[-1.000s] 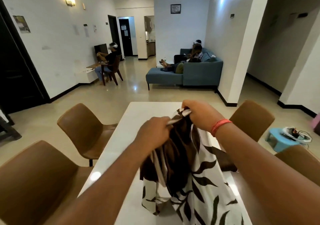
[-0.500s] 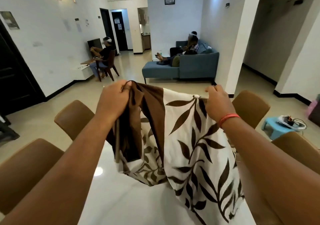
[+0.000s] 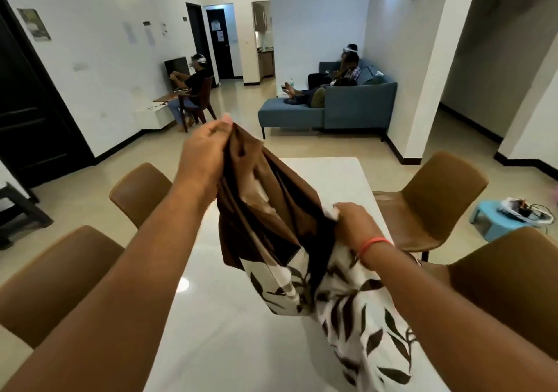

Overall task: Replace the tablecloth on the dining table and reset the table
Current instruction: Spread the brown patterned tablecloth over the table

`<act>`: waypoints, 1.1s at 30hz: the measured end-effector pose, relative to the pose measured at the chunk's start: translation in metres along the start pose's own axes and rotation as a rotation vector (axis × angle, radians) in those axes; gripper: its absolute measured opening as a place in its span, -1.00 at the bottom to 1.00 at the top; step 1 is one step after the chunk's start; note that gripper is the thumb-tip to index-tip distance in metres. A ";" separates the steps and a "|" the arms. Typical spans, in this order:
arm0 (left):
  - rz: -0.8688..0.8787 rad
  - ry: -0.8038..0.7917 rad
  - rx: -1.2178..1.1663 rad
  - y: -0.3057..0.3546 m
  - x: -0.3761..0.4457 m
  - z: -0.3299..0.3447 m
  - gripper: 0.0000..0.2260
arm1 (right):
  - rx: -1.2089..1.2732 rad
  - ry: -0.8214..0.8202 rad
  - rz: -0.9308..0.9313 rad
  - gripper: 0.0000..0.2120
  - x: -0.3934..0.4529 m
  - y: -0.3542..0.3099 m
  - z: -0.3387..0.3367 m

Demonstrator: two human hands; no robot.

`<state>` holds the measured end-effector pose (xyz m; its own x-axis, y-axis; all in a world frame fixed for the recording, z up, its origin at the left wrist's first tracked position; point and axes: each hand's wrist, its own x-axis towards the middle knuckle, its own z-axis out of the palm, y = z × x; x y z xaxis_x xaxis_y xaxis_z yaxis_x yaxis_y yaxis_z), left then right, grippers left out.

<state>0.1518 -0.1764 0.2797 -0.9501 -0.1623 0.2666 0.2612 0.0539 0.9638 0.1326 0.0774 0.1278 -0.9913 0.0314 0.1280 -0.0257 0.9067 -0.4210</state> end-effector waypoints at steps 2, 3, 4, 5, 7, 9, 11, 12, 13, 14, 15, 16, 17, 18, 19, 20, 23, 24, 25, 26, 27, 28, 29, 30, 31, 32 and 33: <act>-0.060 0.164 -0.112 -0.007 0.008 -0.020 -0.74 | -0.042 0.042 0.095 -0.79 0.007 0.035 -0.016; -0.090 0.237 -0.117 -0.013 0.010 -0.027 -0.75 | -0.013 0.064 0.141 -0.81 0.010 0.046 -0.026; -0.108 0.289 -0.076 -0.021 0.013 -0.032 -0.75 | 0.066 0.086 0.190 -0.81 0.013 0.053 -0.036; -0.122 0.313 0.022 -0.030 0.015 -0.035 -0.73 | 0.183 0.109 0.227 -0.79 0.014 0.056 -0.043; -0.109 0.269 0.337 -0.044 0.016 -0.029 -0.69 | 0.373 0.133 0.215 -0.80 0.015 0.051 -0.052; -0.048 0.147 0.584 -0.057 0.014 -0.014 -0.72 | 0.460 0.082 0.138 -0.85 0.011 0.034 -0.054; 0.026 0.052 0.688 -0.063 0.004 0.004 -0.75 | 0.511 0.042 0.050 -0.88 0.010 0.012 -0.052; 0.081 0.009 0.707 -0.066 0.000 0.012 -0.71 | 0.533 0.045 0.013 -0.89 0.009 0.003 -0.052; 0.145 -0.048 0.722 -0.069 -0.004 0.021 -0.66 | 0.552 0.052 -0.016 -0.89 0.010 -0.006 -0.052; 0.204 -0.122 0.737 -0.071 -0.007 0.028 -0.60 | 0.546 0.060 -0.048 -0.86 0.009 -0.014 -0.055; 0.261 -0.211 0.751 -0.072 -0.012 0.036 -0.54 | 0.527 0.056 -0.075 -0.83 0.009 -0.021 -0.058; 0.311 -0.303 0.765 -0.072 -0.017 0.044 -0.47 | 0.508 0.035 -0.092 -0.82 0.008 -0.027 -0.061; 0.344 -0.394 0.783 -0.075 -0.022 0.053 -0.39 | 0.501 0.000 -0.105 -0.82 0.007 -0.031 -0.063; 0.354 -0.479 0.812 -0.078 -0.027 0.062 -0.32 | 0.509 -0.038 -0.108 -0.84 0.006 -0.035 -0.064; 0.342 -0.544 0.848 -0.081 -0.031 0.070 -0.31 | 0.547 -0.059 -0.096 -0.87 0.005 -0.038 -0.064; 0.337 -0.567 0.880 -0.086 -0.034 0.075 -0.38 | 0.618 -0.060 -0.073 -0.92 0.004 -0.039 -0.063; 0.335 -0.378 0.898 -0.097 -0.024 0.071 -0.81 | 0.878 -0.077 -0.027 -0.74 -0.001 -0.026 -0.054; 0.295 -0.314 0.859 -0.100 -0.019 0.065 -0.86 | 0.839 -0.126 -0.036 -0.60 -0.006 -0.016 -0.050; 0.245 -0.266 0.805 -0.104 -0.015 0.059 -0.87 | 0.719 -0.213 -0.048 -0.48 -0.014 -0.007 -0.043; 0.205 -0.224 0.742 -0.107 -0.013 0.055 -0.86 | 0.556 -0.327 -0.061 -0.41 -0.023 0.000 -0.032; 0.178 -0.183 0.688 -0.108 -0.012 0.052 -0.85 | 0.379 -0.440 -0.081 -0.43 -0.032 0.008 -0.016; 0.168 -0.147 0.642 -0.106 -0.012 0.052 -0.84 | 0.221 -0.527 -0.077 -0.52 -0.038 0.015 0.001; 0.168 -0.119 0.599 -0.104 -0.012 0.053 -0.84 | 0.111 -0.552 -0.037 -0.63 -0.042 0.024 0.020; 0.162 -0.086 0.558 -0.102 -0.011 0.053 -0.84 | 0.050 -0.524 0.012 -0.72 -0.044 0.032 0.034; 0.138 -0.040 0.519 -0.100 -0.010 0.052 -0.85 | 0.032 -0.466 0.065 -0.75 -0.045 0.041 0.043; 0.095 0.016 0.486 -0.100 -0.006 0.046 -0.86 | 0.069 -0.401 0.119 -0.76 -0.042 0.049 0.046; 0.054 0.084 0.478 -0.103 0.000 0.038 -0.87 | 0.152 -0.330 0.176 -0.76 -0.038 0.053 0.041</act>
<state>0.1184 -0.1449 0.1805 -0.9152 -0.2247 0.3344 0.1830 0.5075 0.8420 0.1634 0.1072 0.0638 -0.9698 0.0210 -0.2430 0.1537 0.8262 -0.5420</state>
